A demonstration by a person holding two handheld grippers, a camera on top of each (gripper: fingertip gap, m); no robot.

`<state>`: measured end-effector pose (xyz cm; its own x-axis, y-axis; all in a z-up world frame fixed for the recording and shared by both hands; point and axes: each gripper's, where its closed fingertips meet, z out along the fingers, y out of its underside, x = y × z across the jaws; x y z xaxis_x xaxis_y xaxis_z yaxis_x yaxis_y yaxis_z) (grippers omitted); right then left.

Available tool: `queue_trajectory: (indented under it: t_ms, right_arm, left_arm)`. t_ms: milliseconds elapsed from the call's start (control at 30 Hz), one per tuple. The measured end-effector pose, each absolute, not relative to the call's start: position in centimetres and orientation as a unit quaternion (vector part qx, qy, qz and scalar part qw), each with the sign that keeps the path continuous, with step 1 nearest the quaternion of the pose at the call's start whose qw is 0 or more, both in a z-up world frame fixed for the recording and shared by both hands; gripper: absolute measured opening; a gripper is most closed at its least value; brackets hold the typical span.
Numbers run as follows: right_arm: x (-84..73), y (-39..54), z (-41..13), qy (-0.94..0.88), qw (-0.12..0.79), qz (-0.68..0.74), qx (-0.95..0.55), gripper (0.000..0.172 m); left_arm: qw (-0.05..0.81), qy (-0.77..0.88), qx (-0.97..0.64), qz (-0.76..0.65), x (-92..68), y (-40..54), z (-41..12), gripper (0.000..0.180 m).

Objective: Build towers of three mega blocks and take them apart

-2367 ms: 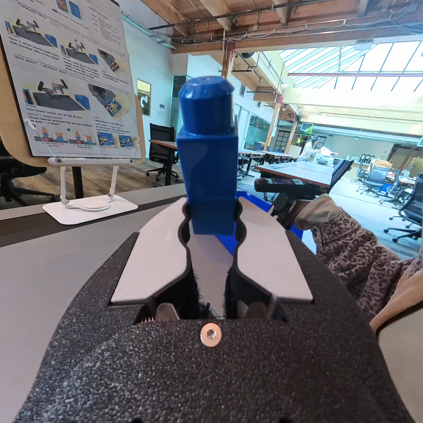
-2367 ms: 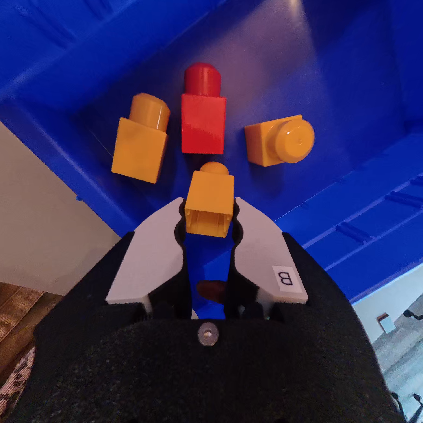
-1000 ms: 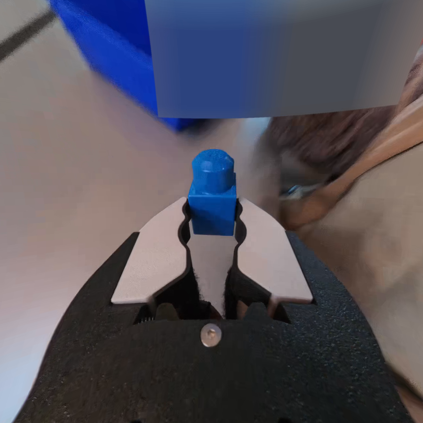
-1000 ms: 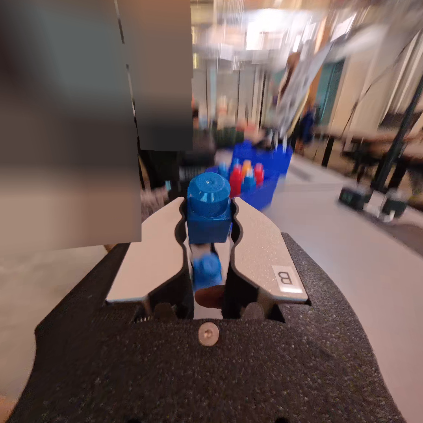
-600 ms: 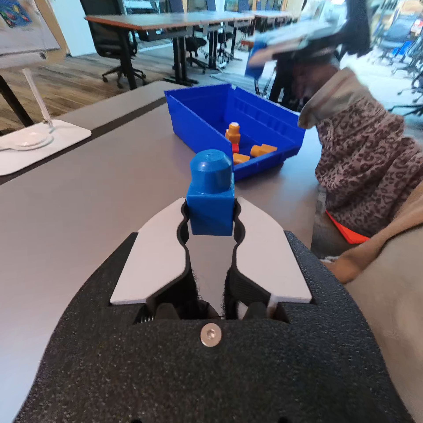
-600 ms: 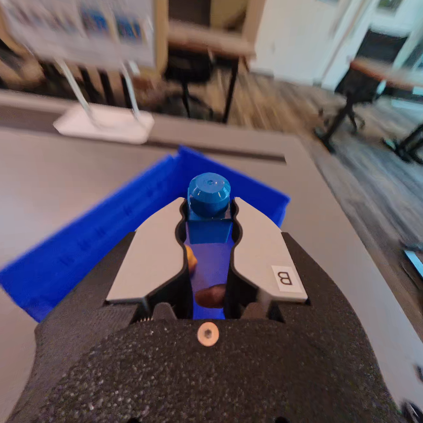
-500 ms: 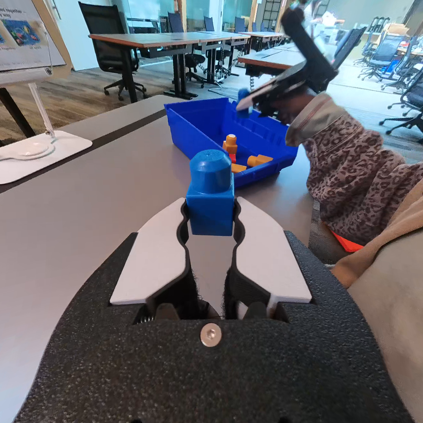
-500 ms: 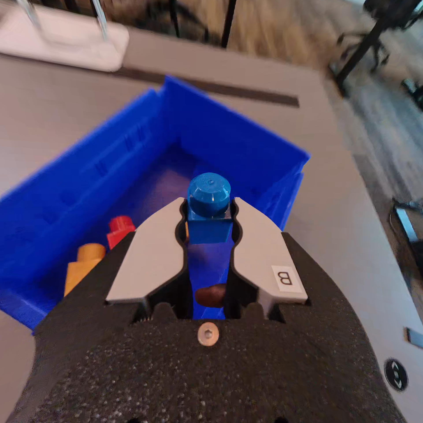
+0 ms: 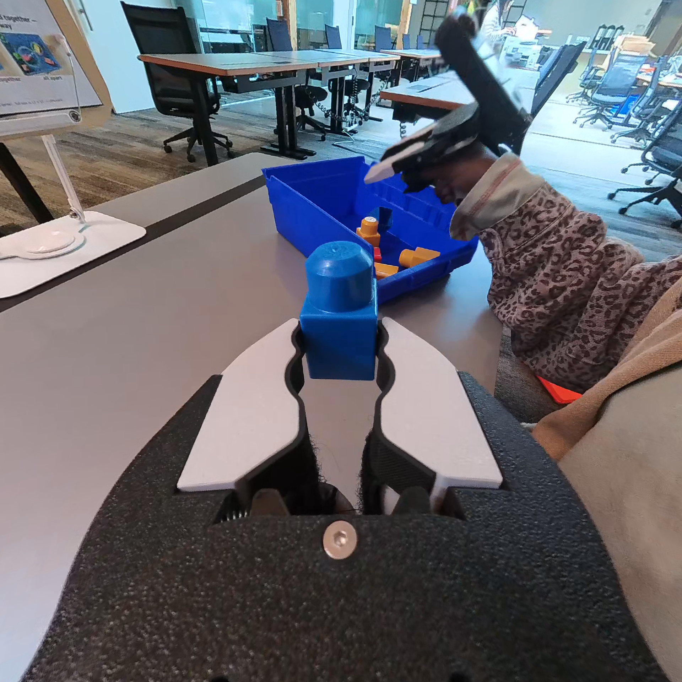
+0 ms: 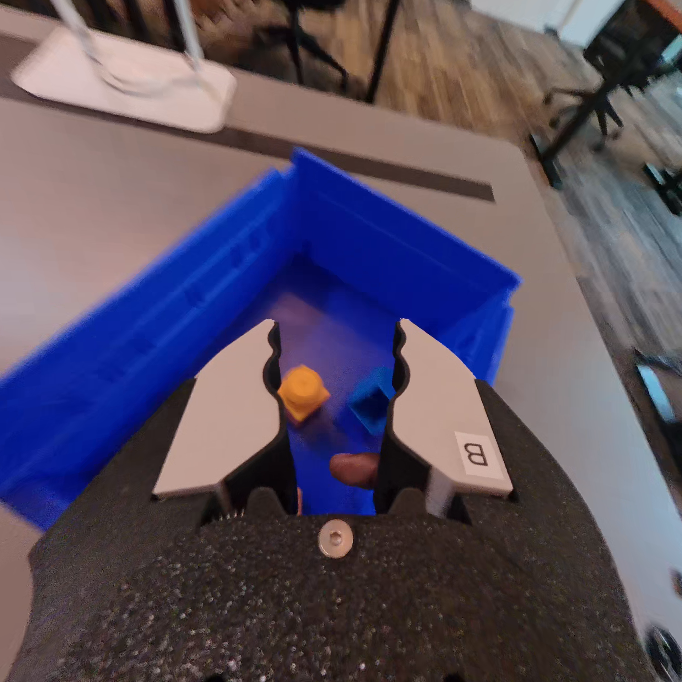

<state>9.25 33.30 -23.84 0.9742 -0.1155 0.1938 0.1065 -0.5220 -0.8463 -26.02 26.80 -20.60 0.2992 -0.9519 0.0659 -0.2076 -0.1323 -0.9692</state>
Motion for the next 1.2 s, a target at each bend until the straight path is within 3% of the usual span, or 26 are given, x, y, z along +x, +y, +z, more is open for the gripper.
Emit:
queue_trajectory:
  t_ms: [67, 167, 267, 367, 500, 600, 733, 900, 1000, 1100, 1200]
  right_arm:
    - [4.6, 33.8, -21.5, -0.059, 0.543, -0.024, -0.838, 0.057]
    - [-7.4, 31.7, -17.0, -0.212, 0.596, 0.226, -0.741, 0.057]
    - [-16.6, 27.6, -15.0, -0.317, 0.565, 0.375, -0.663, 0.057]
    - [-22.8, 24.7, -16.6, -0.406, 0.512, 0.405, -0.639, 0.059]
    - [-26.4, 23.5, -18.7, -0.451, 0.491, 0.402, -0.628, 0.055]
    - [-26.4, 24.0, -19.0, -0.435, 0.489, 0.408, -0.636, 0.029]
    - [-24.3, 25.1, -18.0, -0.429, 0.527, 0.361, -0.638, 0.029]
    - [-11.3, 31.1, -16.5, -0.283, 0.608, 0.122, -0.732, 0.029]
    - [-2.8, 32.2, -19.3, -0.198, 0.543, 0.007, -0.816, 0.029]
    - [1.2, 32.2, -23.5, -0.152, 0.45, -0.023, -0.88, 0.029]
    - [2.7, 33.0, -25.3, -0.126, 0.439, -0.035, -0.889, 0.03]
  left_arm:
    - [0.478, 0.455, -0.646, -0.384, -25.8, 26.6, -20.9, 0.036]
    - [0.471, 0.466, -0.644, -0.383, -25.5, 26.3, -21.1, 0.036]
    - [0.471, 0.475, -0.645, -0.369, -25.2, 26.2, -21.4, 0.036]
    - [0.467, 0.493, -0.642, -0.356, -24.9, 25.7, -21.8, 0.036]
    - [0.448, 0.524, -0.631, -0.356, -24.4, 24.6, -22.3, 0.036]
    - [0.435, 0.543, -0.623, -0.358, -24.2, 23.8, -22.6, 0.037]
    - [0.446, 0.534, -0.629, -0.347, -24.6, 24.3, -22.2, 0.047]
    - [0.599, 0.329, -0.671, -0.289, -31.1, 30.8, -16.5, 0.072]
    - [0.669, 0.182, -0.666, -0.274, -37.6, 33.2, -13.3, 0.077]
    - [0.688, 0.124, -0.673, -0.242, -42.1, 34.1, -12.5, 0.077]
    - [0.692, 0.114, -0.676, -0.226, -43.9, 34.0, -12.2, 0.076]
